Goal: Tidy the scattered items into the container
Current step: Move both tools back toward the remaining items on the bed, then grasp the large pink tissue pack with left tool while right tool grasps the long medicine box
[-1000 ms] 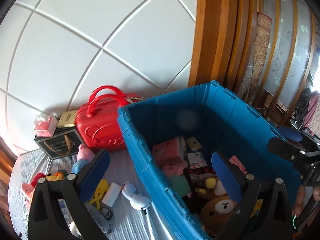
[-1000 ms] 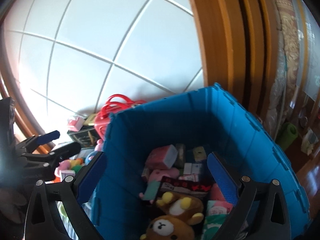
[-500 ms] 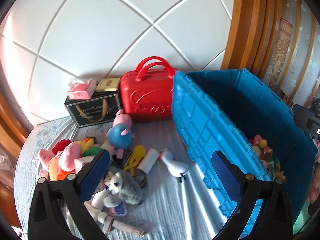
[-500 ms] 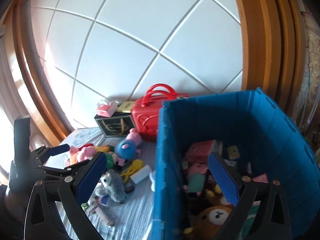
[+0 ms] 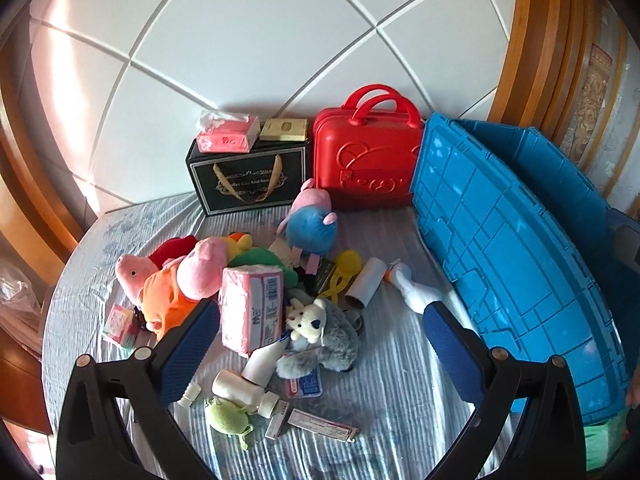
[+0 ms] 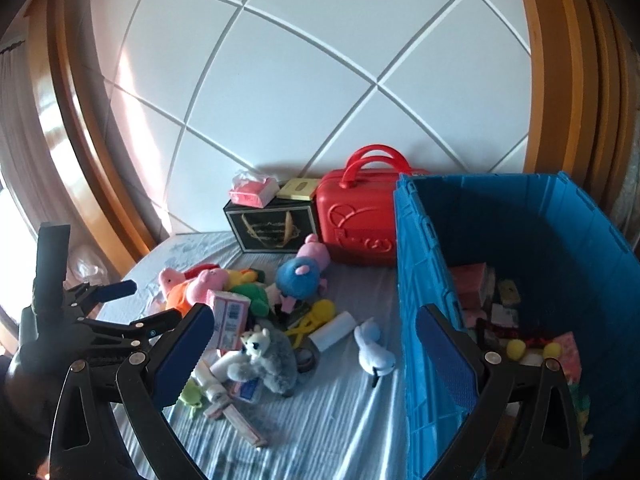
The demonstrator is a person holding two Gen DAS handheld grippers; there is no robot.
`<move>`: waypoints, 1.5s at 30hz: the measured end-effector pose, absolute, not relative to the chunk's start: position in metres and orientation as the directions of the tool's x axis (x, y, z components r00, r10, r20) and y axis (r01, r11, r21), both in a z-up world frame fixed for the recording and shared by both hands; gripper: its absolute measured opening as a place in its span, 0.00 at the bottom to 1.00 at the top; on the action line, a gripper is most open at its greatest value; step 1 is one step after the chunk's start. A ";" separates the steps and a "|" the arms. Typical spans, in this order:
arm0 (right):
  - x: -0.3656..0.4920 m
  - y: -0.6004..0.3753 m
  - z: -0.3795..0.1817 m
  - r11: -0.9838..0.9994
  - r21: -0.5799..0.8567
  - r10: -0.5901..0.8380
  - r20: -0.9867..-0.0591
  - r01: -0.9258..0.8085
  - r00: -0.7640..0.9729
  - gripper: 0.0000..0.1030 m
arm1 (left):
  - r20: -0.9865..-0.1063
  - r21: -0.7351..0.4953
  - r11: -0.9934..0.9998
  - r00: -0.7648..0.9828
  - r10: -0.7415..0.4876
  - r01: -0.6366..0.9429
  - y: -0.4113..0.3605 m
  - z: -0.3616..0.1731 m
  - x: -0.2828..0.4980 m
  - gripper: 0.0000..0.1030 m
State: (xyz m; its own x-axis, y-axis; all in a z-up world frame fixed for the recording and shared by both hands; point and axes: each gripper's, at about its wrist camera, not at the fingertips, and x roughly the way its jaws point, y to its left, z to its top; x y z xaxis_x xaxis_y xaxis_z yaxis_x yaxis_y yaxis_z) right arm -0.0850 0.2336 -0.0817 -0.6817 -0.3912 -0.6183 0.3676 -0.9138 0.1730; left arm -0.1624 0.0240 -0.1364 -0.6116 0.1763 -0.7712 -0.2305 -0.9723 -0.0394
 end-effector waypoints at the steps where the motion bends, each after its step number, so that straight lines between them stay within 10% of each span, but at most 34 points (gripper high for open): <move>1: -0.084 0.228 -0.085 -0.913 0.167 -0.390 -0.623 0.371 -0.678 0.99 | -0.780 -0.045 -0.973 -0.601 0.174 -0.224 0.018 -0.144 -0.163 1.00; 36: -0.063 0.062 -0.404 -0.785 0.096 -0.342 -0.891 0.612 -0.299 0.99 | -0.862 -0.060 -0.982 -0.487 0.142 -0.180 -0.056 -0.338 -0.262 0.99; 45: -0.055 0.025 -0.436 -0.723 0.011 -0.290 -0.913 0.691 -0.288 0.95 | -0.851 -0.102 -0.963 -0.480 0.214 -0.248 -0.049 -0.353 -0.272 0.63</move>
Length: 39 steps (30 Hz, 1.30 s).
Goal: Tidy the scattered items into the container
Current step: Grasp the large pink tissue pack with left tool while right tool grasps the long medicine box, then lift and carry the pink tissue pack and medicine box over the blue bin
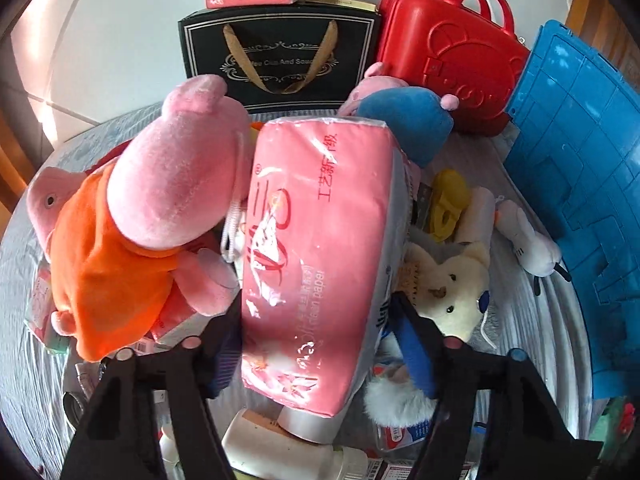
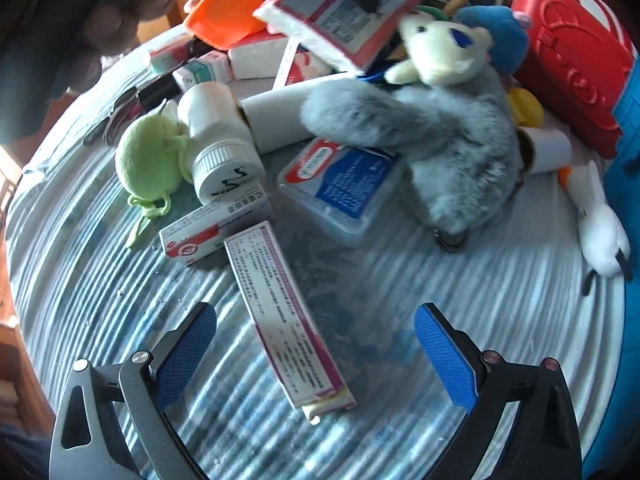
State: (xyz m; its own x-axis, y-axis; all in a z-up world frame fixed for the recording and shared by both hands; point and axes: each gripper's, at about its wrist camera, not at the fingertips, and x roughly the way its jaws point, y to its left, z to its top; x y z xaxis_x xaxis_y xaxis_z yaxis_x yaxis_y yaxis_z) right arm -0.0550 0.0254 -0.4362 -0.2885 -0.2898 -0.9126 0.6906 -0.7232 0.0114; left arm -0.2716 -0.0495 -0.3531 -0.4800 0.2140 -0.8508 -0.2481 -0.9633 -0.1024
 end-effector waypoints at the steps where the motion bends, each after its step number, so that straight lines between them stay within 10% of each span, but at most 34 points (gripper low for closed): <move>1: -0.054 0.021 -0.439 -0.714 -0.008 -0.278 -0.914 0.700 -0.295 0.88 | -0.847 -0.104 -0.962 -0.484 0.220 -0.254 -0.049 -0.352 -0.270 0.60; 10: -0.053 0.013 -0.442 -0.700 -0.001 -0.269 -0.926 0.714 -0.264 0.27 | -0.822 -0.153 -0.939 -0.488 0.293 -0.307 -0.059 -0.344 -0.246 0.54; 39: -0.027 0.036 -0.374 -0.739 -0.005 -0.294 -0.897 0.673 -0.329 0.27 | -0.798 -0.123 -0.963 -0.553 0.240 -0.240 -0.088 -0.295 -0.173 0.54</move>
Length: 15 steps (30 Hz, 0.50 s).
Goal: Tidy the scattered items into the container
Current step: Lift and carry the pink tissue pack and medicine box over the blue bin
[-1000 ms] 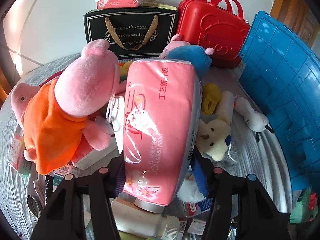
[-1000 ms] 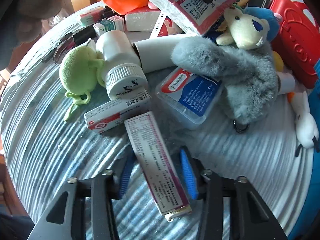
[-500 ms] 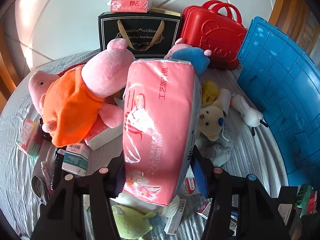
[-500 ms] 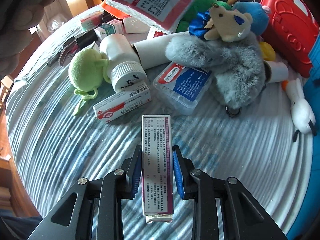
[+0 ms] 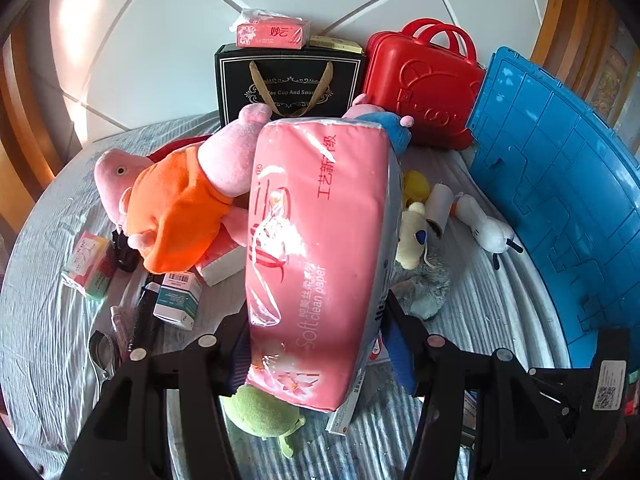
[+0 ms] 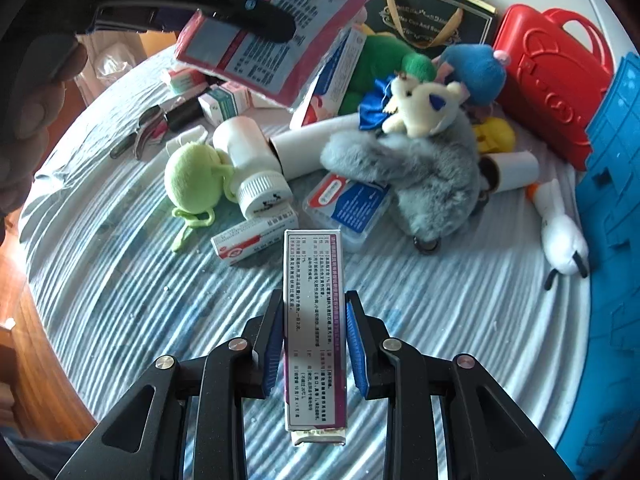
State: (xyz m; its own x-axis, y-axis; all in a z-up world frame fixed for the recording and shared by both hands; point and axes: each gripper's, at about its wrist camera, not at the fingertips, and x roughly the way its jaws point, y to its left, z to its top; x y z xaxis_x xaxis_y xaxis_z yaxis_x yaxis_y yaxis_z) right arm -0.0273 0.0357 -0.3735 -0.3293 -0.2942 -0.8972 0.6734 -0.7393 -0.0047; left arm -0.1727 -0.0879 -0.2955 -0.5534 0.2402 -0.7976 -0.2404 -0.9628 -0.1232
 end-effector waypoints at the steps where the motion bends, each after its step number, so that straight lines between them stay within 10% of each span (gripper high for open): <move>1: -0.028 0.036 -0.370 -0.739 -0.007 -0.297 -0.894 0.674 -0.335 0.27 | -0.797 -0.121 -0.964 -0.557 0.236 -0.236 -0.089 -0.293 -0.170 0.54; 15: -0.017 0.053 -0.298 -0.748 -0.025 -0.340 -0.844 0.664 -0.415 0.27 | -0.775 -0.106 -0.979 -0.602 0.191 -0.174 -0.109 -0.246 -0.139 0.54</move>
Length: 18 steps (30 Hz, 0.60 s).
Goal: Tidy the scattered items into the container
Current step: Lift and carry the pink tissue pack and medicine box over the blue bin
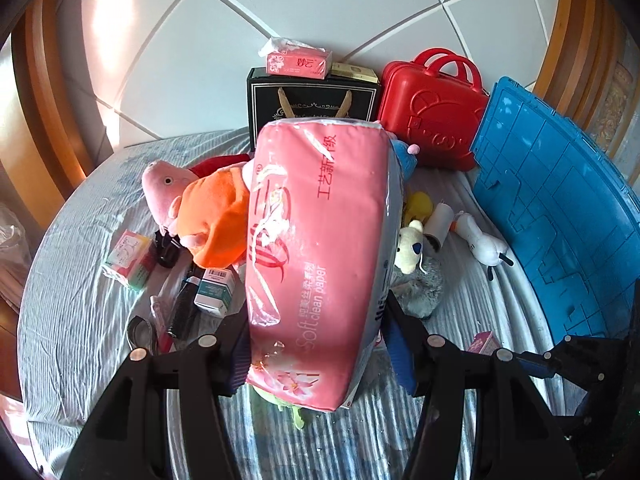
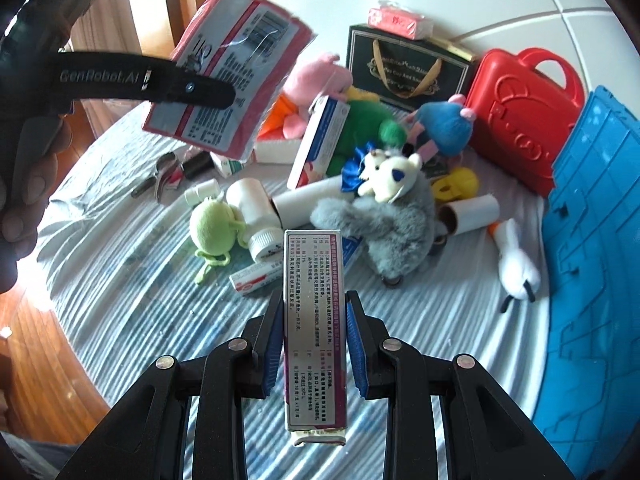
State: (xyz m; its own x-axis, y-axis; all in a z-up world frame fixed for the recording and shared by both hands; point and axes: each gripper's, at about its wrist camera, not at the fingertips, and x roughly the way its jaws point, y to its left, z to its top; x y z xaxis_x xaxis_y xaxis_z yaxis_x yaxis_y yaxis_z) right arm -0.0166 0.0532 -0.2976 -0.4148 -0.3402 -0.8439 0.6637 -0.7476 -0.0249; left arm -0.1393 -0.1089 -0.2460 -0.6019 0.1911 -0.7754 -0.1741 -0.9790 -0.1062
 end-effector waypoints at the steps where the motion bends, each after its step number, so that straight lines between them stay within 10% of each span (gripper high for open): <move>1: -0.017 0.054 -0.292 -0.750 -0.027 -0.342 -0.839 0.661 -0.423 0.27 | -0.773 -0.105 -0.980 -0.605 0.189 -0.172 -0.109 -0.242 -0.138 0.54; 18: -0.019 0.081 -0.198 -0.790 -0.010 -0.403 -0.744 0.613 -0.533 0.27 | -0.719 -0.081 -0.990 -0.681 0.138 -0.114 -0.112 -0.170 -0.113 0.54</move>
